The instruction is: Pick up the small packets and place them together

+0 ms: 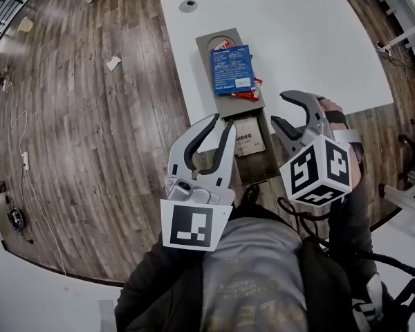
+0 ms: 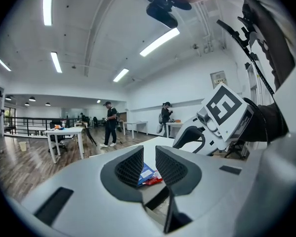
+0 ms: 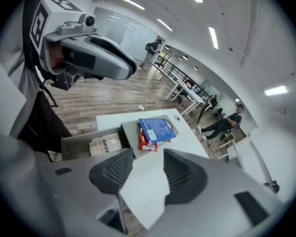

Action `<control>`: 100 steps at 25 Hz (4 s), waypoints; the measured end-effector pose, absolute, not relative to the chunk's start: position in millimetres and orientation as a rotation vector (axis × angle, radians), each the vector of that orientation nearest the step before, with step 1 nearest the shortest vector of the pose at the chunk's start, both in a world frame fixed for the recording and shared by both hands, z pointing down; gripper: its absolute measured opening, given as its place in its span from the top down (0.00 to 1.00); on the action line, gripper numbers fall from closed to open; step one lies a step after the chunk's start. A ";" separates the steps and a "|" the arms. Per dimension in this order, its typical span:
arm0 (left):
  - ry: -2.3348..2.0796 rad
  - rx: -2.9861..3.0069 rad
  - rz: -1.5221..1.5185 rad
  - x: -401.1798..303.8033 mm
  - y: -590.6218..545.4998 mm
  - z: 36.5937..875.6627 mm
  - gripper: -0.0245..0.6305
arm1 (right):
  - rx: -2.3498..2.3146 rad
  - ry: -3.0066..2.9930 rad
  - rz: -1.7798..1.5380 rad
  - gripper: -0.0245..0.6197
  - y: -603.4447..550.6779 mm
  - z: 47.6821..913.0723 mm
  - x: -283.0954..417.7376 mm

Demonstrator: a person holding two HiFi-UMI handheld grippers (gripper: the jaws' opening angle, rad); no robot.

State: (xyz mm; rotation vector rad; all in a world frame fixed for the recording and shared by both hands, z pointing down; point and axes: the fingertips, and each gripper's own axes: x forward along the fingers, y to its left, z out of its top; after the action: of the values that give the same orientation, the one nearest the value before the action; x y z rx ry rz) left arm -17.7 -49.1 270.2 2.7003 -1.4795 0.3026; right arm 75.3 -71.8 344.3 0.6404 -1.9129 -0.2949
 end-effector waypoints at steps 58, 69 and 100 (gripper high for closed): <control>-1.426 2.669 0.221 -17.5 -12.8 265.4 0.85 | 0.639 -2.095 -0.239 0.89 -30.2 344.3 32.3; -1.392 2.614 0.164 -58.0 -96.2 268.1 0.85 | 0.705 -1.979 -0.328 0.89 -157.3 323.3 14.3; -1.265 2.612 0.204 -58.5 -113.4 290.0 0.85 | 0.478 -2.025 -0.097 0.53 -145.9 378.1 -2.5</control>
State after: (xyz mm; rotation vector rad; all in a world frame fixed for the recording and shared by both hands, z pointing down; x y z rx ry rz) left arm -58.5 -113.4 290.0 2.6119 -1.2652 0.2039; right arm -2.5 -145.9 378.1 0.4779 -2.0251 -0.0967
